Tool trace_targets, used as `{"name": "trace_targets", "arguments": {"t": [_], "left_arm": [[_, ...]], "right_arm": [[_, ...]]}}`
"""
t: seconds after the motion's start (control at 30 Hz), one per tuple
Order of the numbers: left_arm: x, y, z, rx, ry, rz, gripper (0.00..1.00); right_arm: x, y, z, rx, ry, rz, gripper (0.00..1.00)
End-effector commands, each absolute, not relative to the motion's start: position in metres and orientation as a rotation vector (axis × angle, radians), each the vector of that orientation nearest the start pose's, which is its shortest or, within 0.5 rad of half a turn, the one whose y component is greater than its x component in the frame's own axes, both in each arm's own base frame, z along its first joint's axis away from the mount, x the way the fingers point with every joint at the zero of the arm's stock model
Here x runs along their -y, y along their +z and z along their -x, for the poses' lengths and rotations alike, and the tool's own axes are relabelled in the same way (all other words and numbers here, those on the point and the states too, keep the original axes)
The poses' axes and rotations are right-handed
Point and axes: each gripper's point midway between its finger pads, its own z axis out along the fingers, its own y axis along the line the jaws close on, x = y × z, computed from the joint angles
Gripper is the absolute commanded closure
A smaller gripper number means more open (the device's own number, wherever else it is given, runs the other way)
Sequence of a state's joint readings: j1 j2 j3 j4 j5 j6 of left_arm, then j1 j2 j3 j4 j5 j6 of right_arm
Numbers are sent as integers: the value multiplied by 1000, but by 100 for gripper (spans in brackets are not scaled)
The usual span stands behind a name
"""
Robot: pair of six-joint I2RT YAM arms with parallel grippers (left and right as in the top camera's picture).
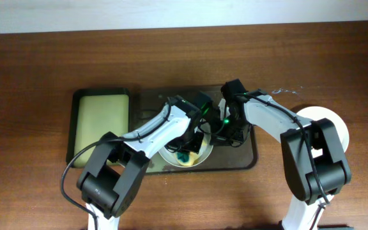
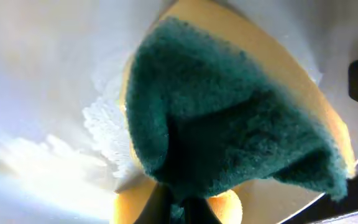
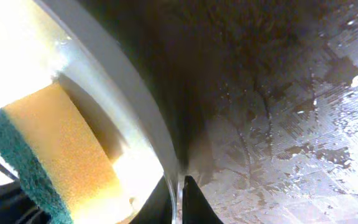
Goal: Clean dirty plates on tray and stack at the side
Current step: 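Scrub the grey plate with the sponge in the left gripper, then lift the grey plate with the right gripper and stack it on the side pile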
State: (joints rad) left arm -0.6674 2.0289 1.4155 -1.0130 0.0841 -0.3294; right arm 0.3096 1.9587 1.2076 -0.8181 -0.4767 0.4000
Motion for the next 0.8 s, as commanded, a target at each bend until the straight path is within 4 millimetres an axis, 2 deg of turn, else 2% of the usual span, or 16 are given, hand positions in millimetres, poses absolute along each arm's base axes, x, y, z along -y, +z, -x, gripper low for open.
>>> {"name": "trace_targets", "arguments": {"t": [0.0, 0.23, 0.33, 0.43, 0.47, 0.5, 0.57, 0.6, 0.63, 0.7, 0.73, 0.77], "left_arm": [[194, 6, -287, -3140, 189, -551, 100], [143, 23, -310, -2965, 678, -592, 100], [140, 31, -330, -2865, 742, -522, 100], [158, 52, -356, -2788, 645, -421, 100], [167, 71, -368, -2746, 587, -370, 100], [175, 100, -381, -2688, 515, -313, 100], [172, 160, -395, -2598, 398, -152, 97], [161, 190, -395, -2572, 351, -88, 96], [141, 216, -390, -2568, 307, -22, 97], [103, 234, -378, -2591, 293, 90, 100], [73, 241, -367, -2623, 296, 186, 100], [56, 242, -360, -2659, 272, 246, 100]], "right_arm": [[-171, 11, -306, -3195, 675, -145, 96], [-171, 11, -307, -3192, 675, -144, 96], [-171, 11, -307, -3192, 676, -144, 96], [-171, 11, -307, -3192, 676, -144, 96], [-171, 11, -307, -3192, 675, -144, 96], [-171, 11, -307, -3192, 676, -144, 96], [-171, 11, -307, -3192, 676, -143, 92], [-171, 11, -307, -3192, 676, -143, 65], [-171, 11, -307, -3191, 676, -135, 45], [-171, 11, -306, -3193, 675, -108, 41], [-170, 10, -304, -3200, 673, -110, 40], [-171, 8, -301, -3206, 670, -103, 40]]}}
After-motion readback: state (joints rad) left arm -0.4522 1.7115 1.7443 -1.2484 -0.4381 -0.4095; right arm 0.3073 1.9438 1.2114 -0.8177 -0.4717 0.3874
